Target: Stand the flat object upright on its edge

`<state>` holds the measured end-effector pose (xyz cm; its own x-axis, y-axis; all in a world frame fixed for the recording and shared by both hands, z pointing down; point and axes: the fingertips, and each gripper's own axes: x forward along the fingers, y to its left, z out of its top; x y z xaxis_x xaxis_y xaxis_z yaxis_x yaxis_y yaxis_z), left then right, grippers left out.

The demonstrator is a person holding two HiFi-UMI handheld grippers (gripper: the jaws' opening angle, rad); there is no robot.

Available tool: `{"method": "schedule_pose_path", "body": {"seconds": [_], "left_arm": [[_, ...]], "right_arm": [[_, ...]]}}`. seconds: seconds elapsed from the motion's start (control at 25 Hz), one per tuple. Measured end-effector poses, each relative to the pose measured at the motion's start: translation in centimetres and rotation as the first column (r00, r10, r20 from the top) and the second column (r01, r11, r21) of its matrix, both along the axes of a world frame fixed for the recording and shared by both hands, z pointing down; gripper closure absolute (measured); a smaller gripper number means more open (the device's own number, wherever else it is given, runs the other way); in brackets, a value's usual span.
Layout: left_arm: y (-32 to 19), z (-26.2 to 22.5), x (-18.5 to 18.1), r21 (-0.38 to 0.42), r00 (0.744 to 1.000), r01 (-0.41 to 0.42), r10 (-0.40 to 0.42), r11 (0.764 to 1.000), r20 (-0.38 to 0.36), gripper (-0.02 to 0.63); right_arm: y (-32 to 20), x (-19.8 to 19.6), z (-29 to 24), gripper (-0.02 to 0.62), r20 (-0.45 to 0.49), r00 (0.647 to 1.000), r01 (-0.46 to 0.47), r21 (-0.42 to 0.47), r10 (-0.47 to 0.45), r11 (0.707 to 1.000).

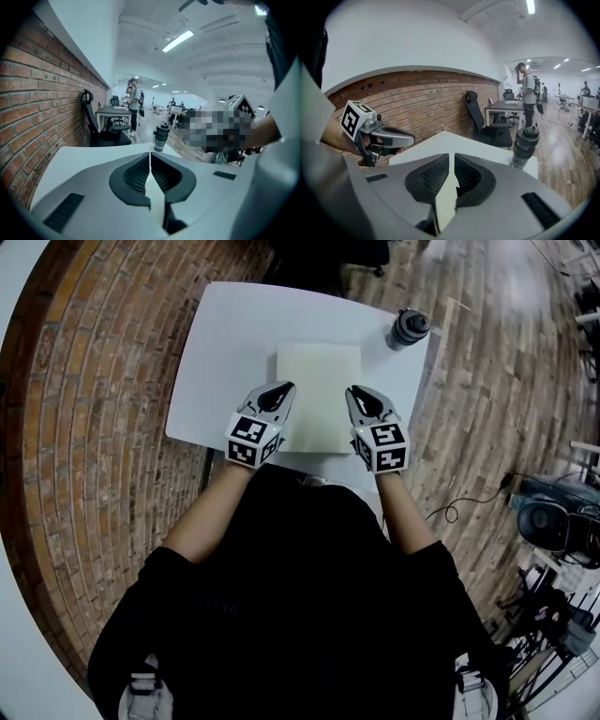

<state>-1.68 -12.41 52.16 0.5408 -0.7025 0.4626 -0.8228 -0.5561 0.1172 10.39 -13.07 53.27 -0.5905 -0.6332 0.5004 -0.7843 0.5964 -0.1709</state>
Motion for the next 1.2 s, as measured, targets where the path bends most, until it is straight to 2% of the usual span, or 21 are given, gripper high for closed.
{"method": "schedule_pose_path", "body": {"seconds": [0.24,0.48,0.6,0.8,0.88,1.0,1.2], "left_arm": [[-1.5,4.7,-1.7,-0.112,0.997,0.059,-0.054,0.992,0.052,0.583],[-3.3,8.6,-3.3,-0.236,0.992,0.115,-0.101,0.965,0.071,0.578],[-4.0,10.3,-3.9,-0.296,0.988,0.149,-0.13,0.944,0.083,0.504],[-5.0,12.7,-5.1,-0.377,0.978,0.205,-0.176,0.903,0.109,0.46],[-5.2,13.7,-5.4,-0.419,0.976,0.218,-0.188,0.882,0.112,0.429],[-5.4,15.0,-5.6,-0.465,0.973,0.231,-0.201,0.855,0.114,0.416],[-5.6,16.6,-5.6,-0.511,0.97,0.243,-0.209,0.824,0.124,0.394]], "right_arm": [[-1.5,0.1,3.6,0.545,-0.039,0.999,-0.037,-0.072,0.034,0.997],[-2.8,-0.3,6.9,0.538,-0.098,0.993,-0.073,-0.151,0.059,0.986],[-3.3,-0.1,8.4,0.53,-0.131,0.989,-0.093,-0.191,0.068,0.977],[-5.0,1.0,11.2,0.503,-0.186,0.977,-0.149,-0.251,0.103,0.956],[-5.6,1.4,12.4,0.47,-0.204,0.974,-0.16,-0.288,0.102,0.944],[-6.3,1.8,13.5,0.434,-0.235,0.967,-0.171,-0.334,0.094,0.927],[-6.7,2.5,15.6,0.395,-0.273,0.958,-0.195,-0.394,0.088,0.898]]}}
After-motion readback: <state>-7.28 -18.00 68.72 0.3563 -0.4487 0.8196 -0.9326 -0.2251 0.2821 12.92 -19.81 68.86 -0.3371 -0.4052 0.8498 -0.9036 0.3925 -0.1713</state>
